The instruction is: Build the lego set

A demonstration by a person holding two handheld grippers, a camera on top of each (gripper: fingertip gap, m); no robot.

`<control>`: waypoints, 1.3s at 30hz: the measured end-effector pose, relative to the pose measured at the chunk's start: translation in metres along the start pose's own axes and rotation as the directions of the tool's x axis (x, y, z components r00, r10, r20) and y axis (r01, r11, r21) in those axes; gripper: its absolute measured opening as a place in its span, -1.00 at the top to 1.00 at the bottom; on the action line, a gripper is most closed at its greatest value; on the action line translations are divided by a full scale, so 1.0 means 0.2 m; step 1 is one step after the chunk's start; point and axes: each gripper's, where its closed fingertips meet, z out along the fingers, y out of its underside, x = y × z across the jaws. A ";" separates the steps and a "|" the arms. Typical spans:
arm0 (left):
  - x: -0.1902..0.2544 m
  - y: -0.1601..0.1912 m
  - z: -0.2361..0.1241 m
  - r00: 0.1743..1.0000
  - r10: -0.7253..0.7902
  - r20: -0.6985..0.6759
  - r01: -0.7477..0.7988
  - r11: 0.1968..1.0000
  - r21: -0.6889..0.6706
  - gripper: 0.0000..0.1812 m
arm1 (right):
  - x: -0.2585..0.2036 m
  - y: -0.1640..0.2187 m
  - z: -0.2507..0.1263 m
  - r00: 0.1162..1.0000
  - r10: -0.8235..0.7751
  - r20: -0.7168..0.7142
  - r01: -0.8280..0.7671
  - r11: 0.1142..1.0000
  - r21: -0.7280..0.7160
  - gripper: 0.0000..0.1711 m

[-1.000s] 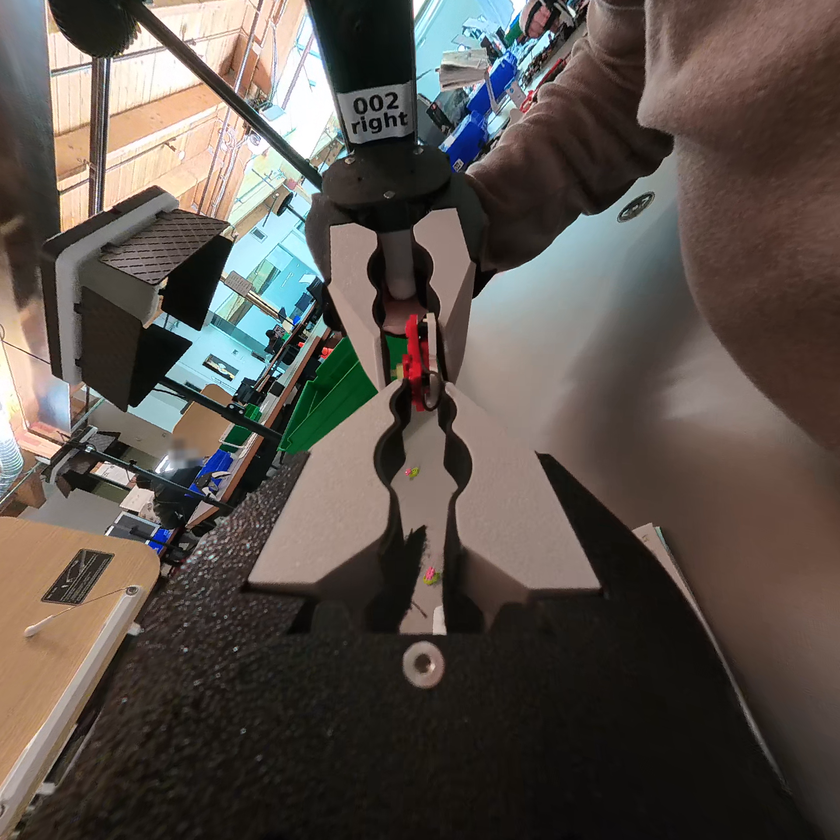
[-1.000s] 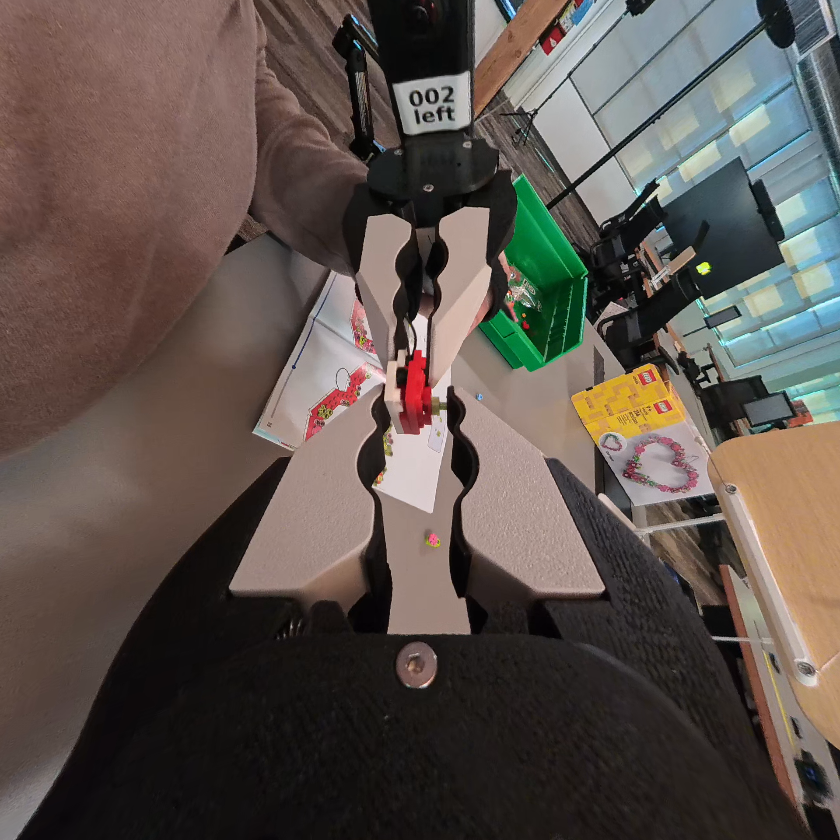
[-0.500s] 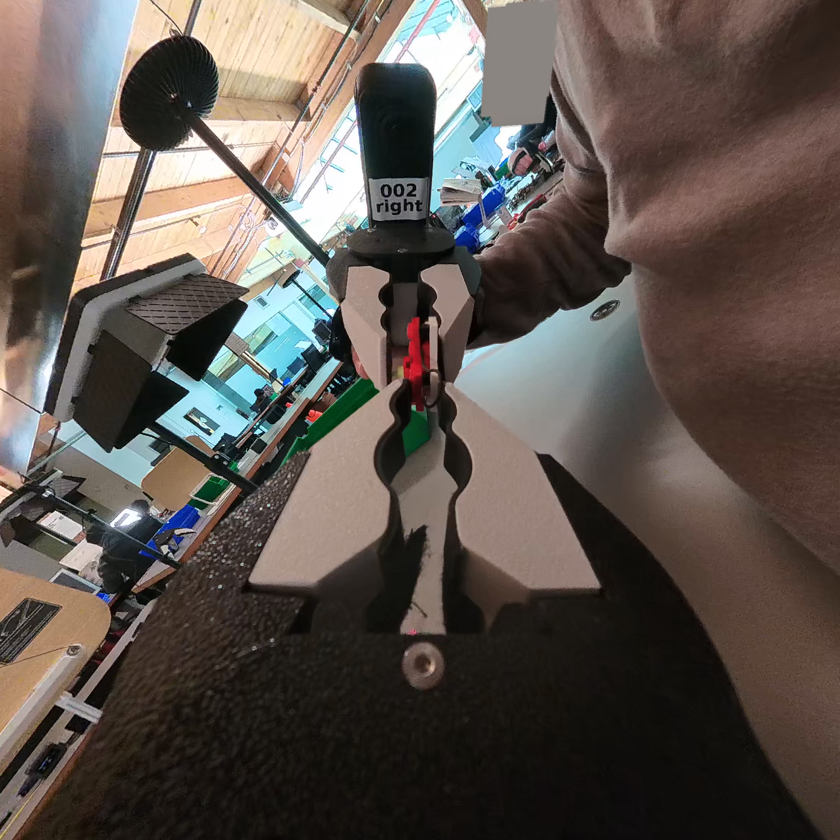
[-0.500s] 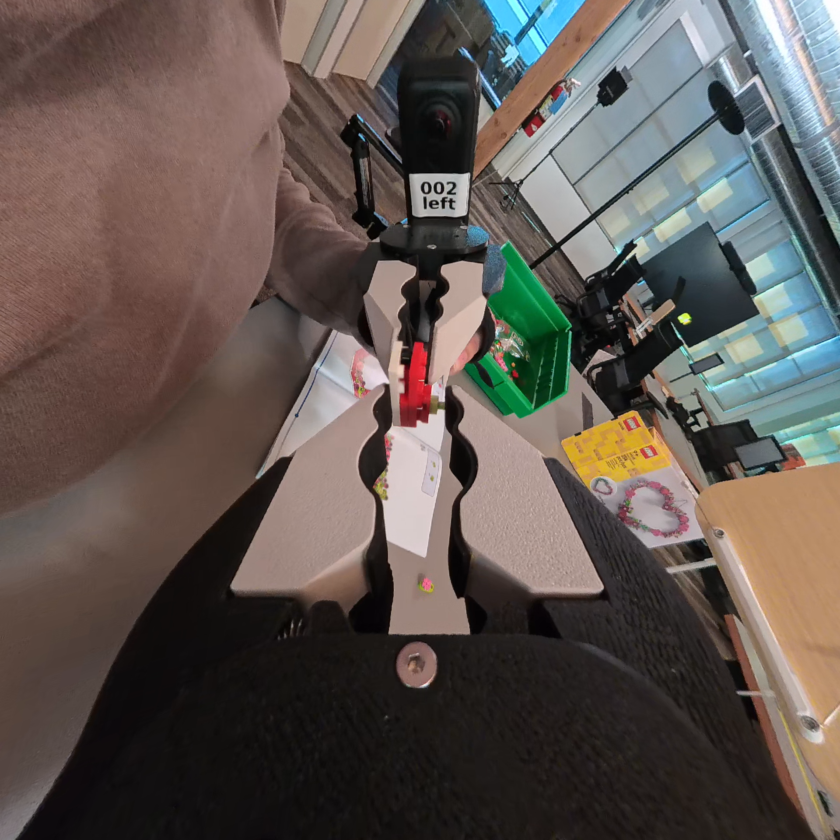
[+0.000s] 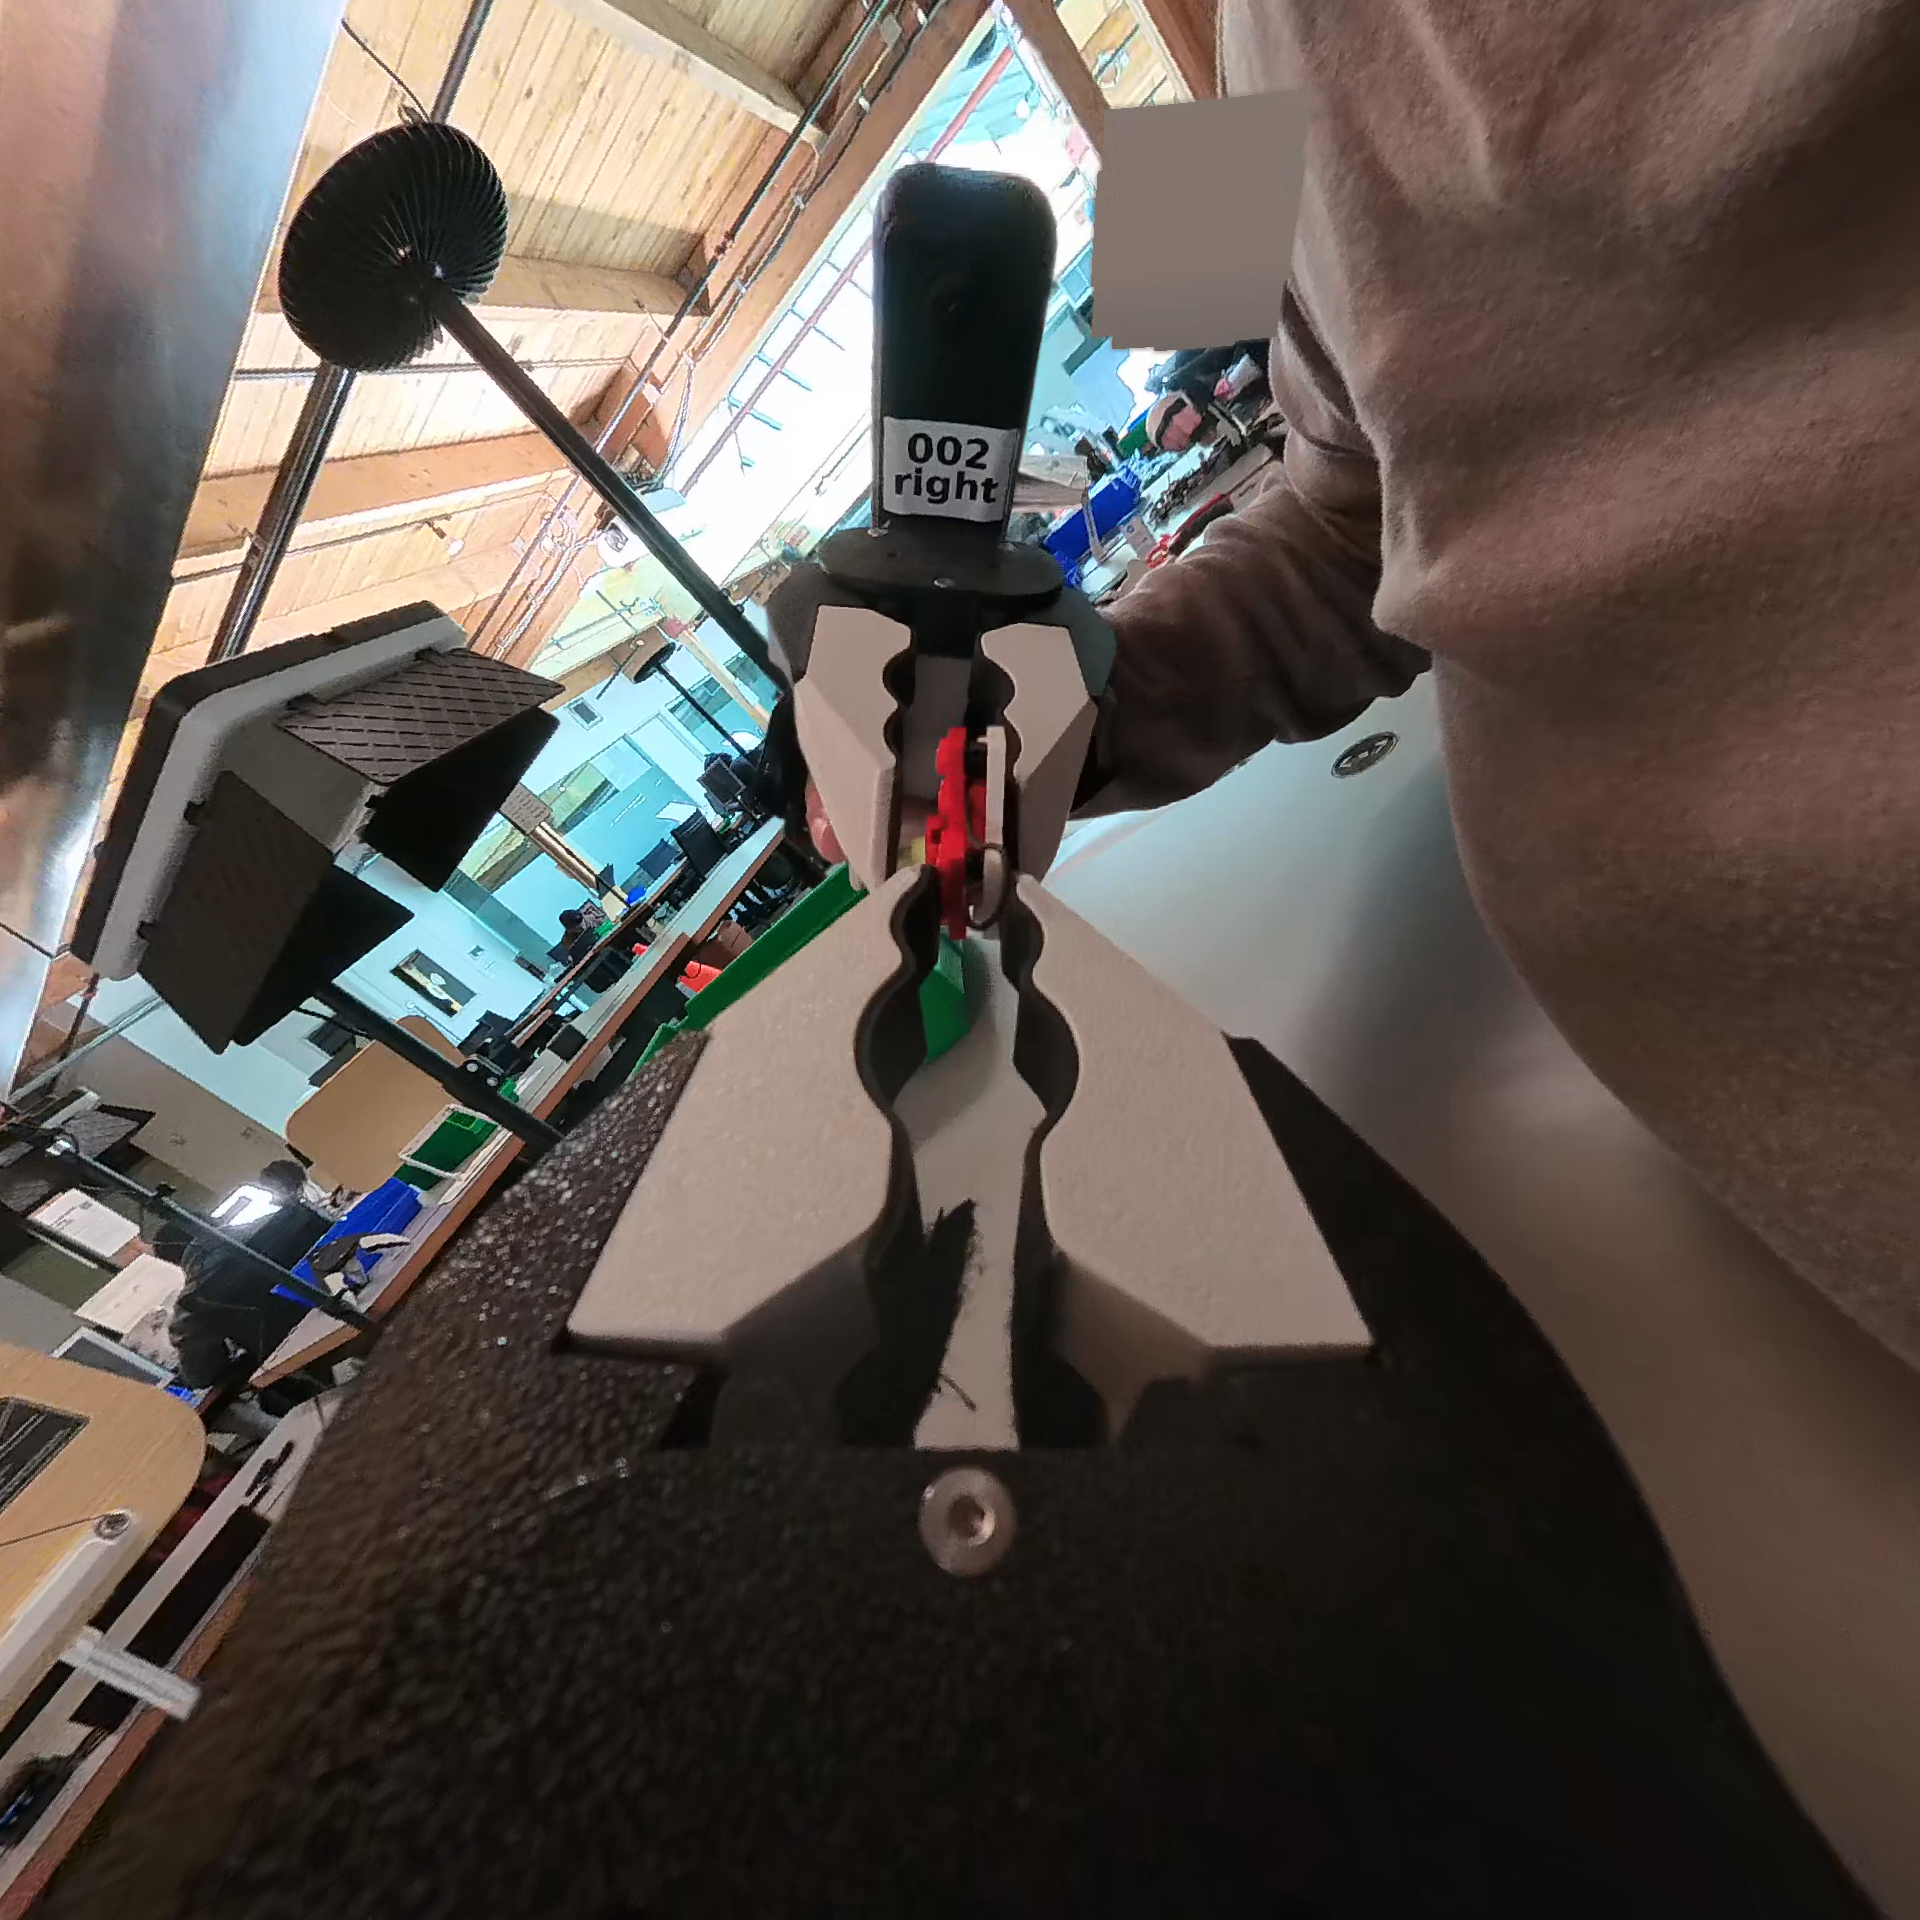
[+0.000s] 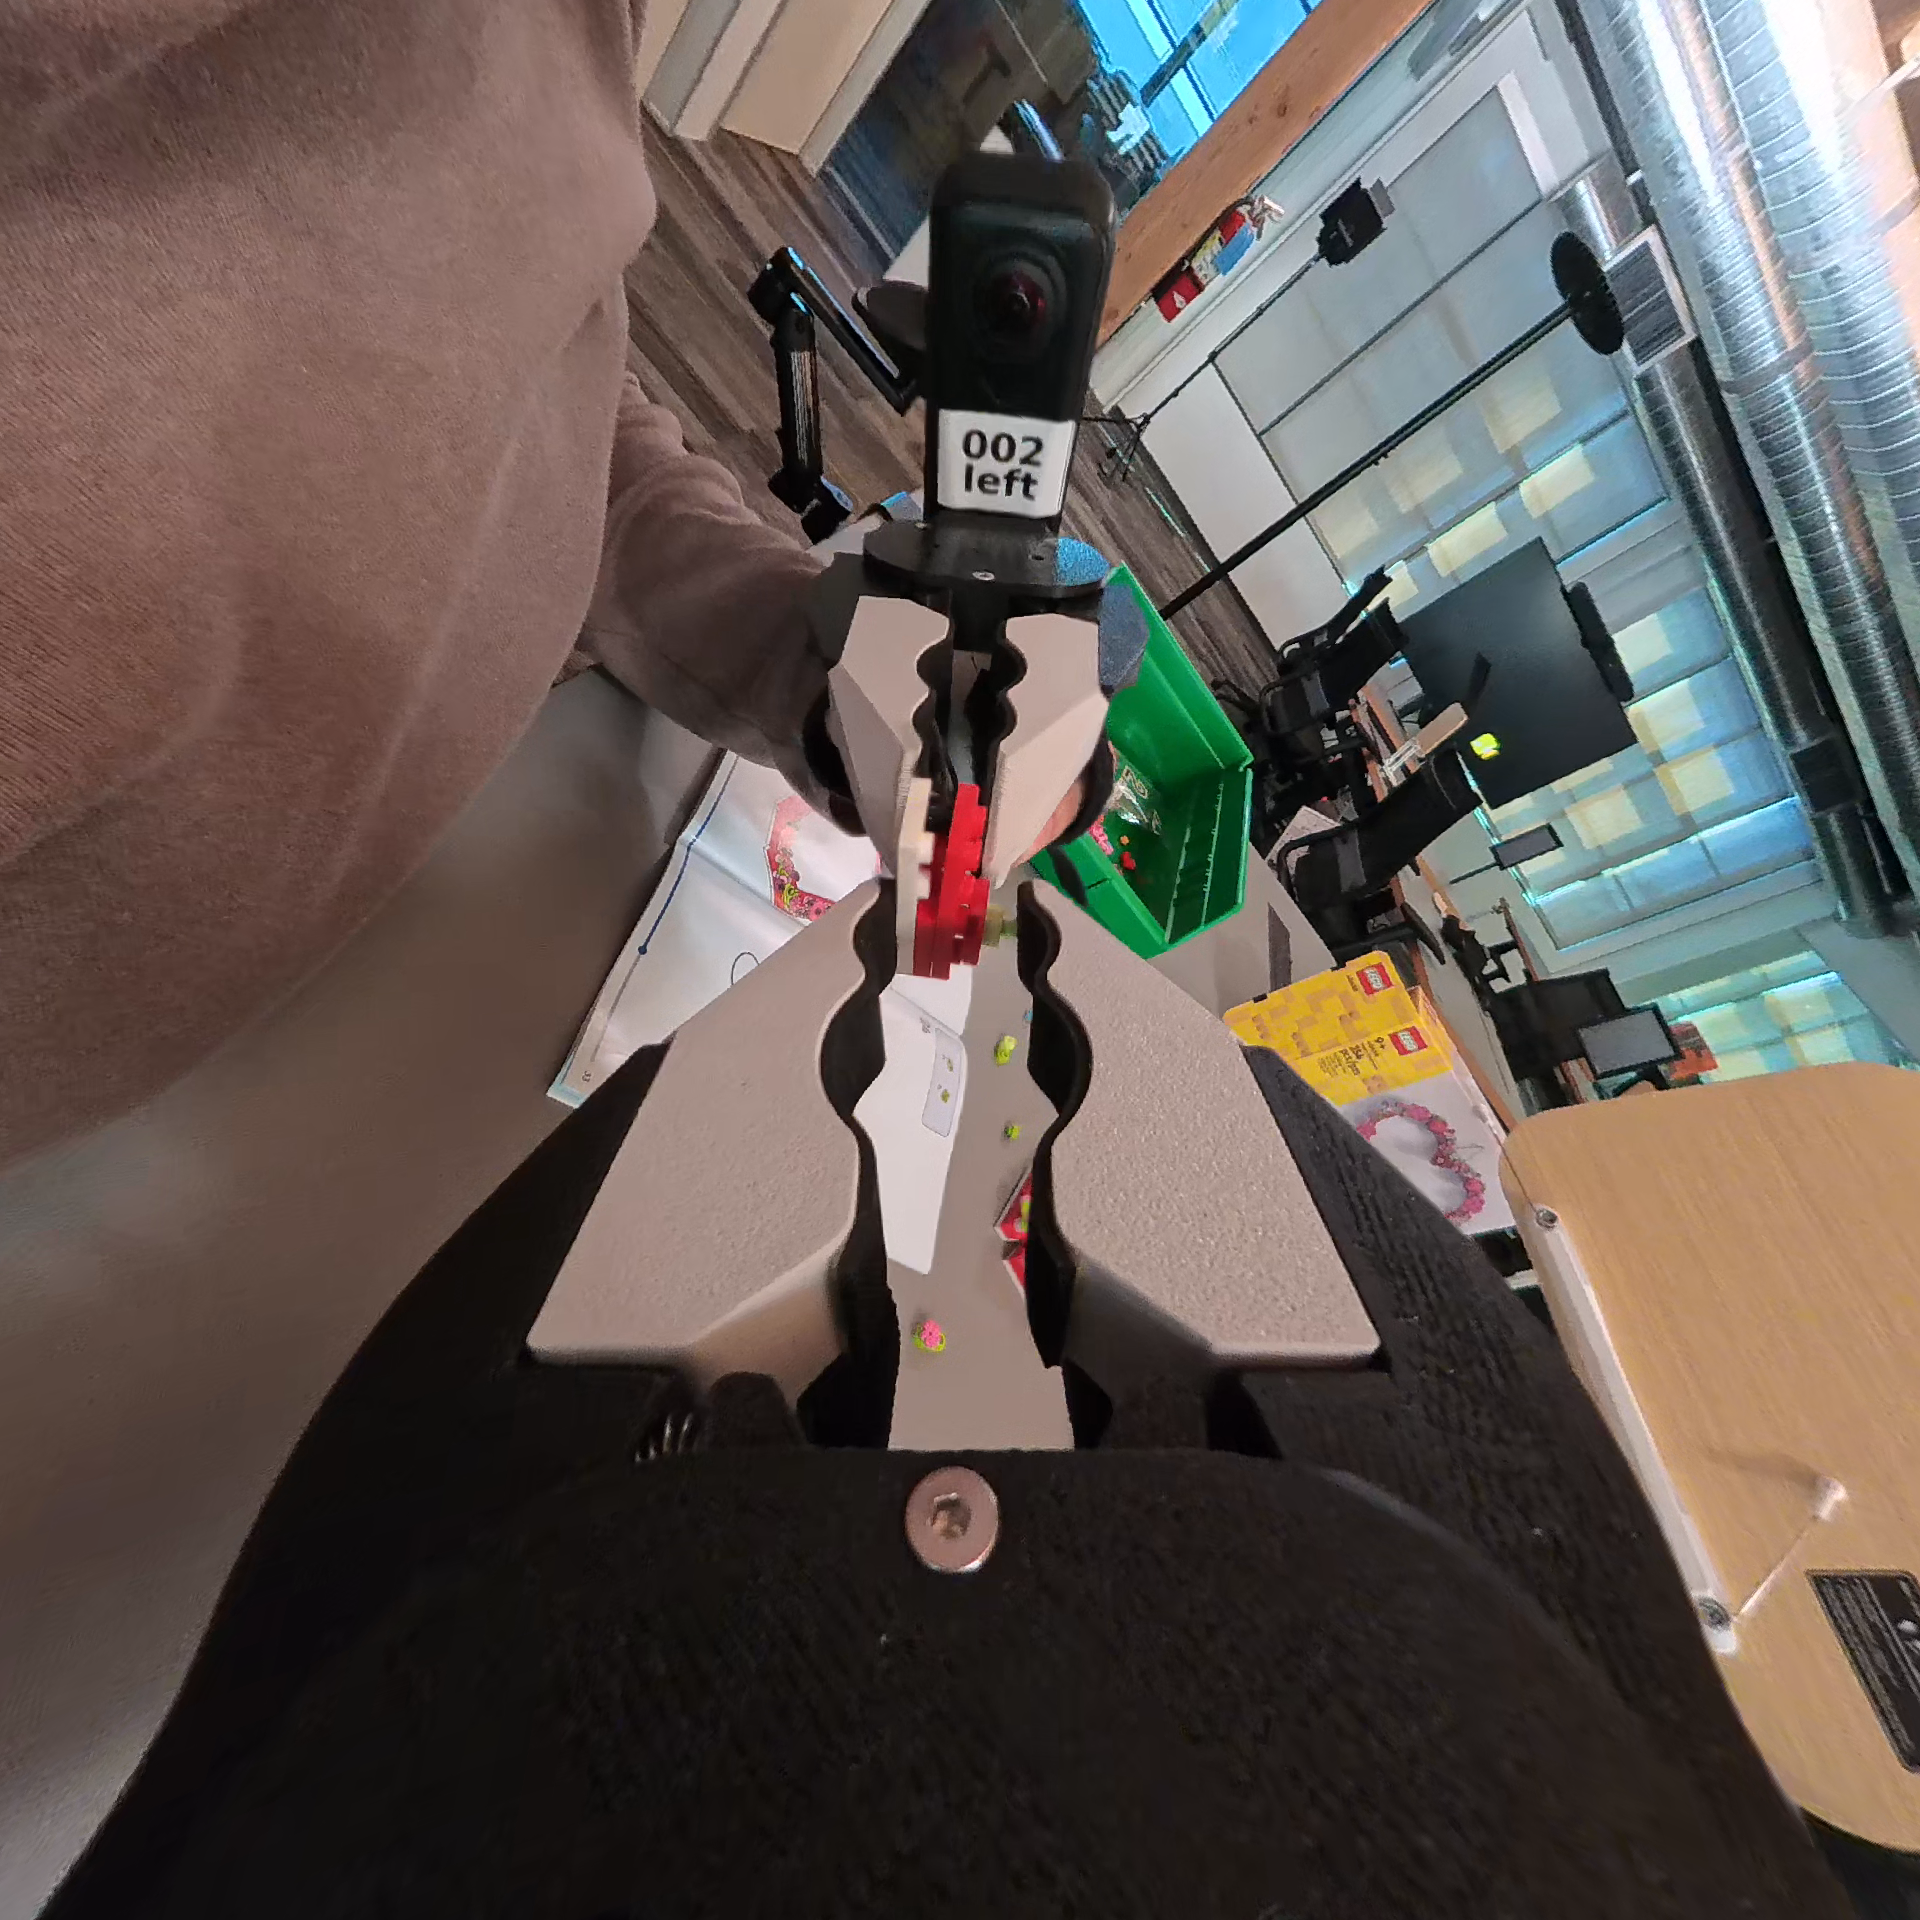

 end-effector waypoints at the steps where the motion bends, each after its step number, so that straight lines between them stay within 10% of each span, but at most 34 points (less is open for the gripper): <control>1: 0.00 0.00 0.00 1.000 -0.004 0.000 0.004 1.000 0.007 0.90 | 0.00 0.00 0.00 1.000 -0.003 -0.004 0.003 1.000 0.002 0.75; 23: -0.02 -0.02 -0.01 1.000 -0.014 0.001 0.014 1.000 0.005 0.90 | 0.02 -0.02 0.01 1.000 0.001 -0.004 -0.001 0.999 -0.049 0.78; 28: -0.08 0.19 -0.03 0.987 0.137 0.082 -0.115 0.968 -0.224 0.90 | 0.05 0.23 0.01 0.986 0.156 -0.059 -0.164 0.967 -0.197 0.07; 39: -0.27 0.48 -0.63 0.802 0.548 0.237 -0.214 0.635 -0.742 0.90 | 0.19 0.62 -0.06 0.772 0.394 -0.499 -0.388 0.914 0.122 0.17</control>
